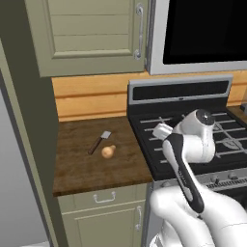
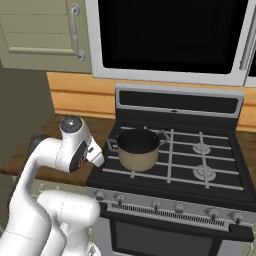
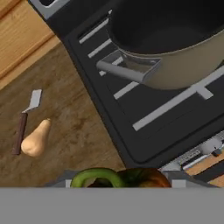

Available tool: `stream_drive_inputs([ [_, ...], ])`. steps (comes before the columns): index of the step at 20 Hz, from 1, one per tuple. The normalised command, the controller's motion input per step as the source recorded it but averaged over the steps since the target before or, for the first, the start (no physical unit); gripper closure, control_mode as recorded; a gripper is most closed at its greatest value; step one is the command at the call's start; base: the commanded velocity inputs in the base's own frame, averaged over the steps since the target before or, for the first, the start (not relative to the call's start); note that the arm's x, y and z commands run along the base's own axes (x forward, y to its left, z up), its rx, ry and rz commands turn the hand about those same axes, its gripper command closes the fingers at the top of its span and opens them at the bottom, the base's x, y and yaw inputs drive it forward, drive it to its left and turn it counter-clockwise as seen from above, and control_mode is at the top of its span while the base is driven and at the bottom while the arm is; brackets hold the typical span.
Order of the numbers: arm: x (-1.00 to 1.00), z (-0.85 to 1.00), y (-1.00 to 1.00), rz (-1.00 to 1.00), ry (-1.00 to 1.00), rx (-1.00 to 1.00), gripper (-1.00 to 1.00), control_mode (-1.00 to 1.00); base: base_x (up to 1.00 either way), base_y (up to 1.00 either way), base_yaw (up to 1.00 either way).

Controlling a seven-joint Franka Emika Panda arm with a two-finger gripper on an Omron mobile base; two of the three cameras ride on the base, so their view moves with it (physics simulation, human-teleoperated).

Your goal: Put the squash and bell pepper in the pot. Retrieve the spatula and lightly stir the vegetables in the pot.

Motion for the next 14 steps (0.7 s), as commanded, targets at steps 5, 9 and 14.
stream_drive_inputs([
  [5, -0.02, 1.0, -0.9, 0.0, -0.12, 0.0, 1.0, -1.0, 0.0, 0.0, 0.0],
  [9, 0.28, 0.73, -0.68, 0.0, -0.08, 0.0, 1.0, -1.0, 0.0, 0.0, 0.0],
  [14, 0.72, 0.08, -0.39, 0.0, 0.01, -0.01, 1.0, -1.0, 0.0, 0.0, 0.0],
])
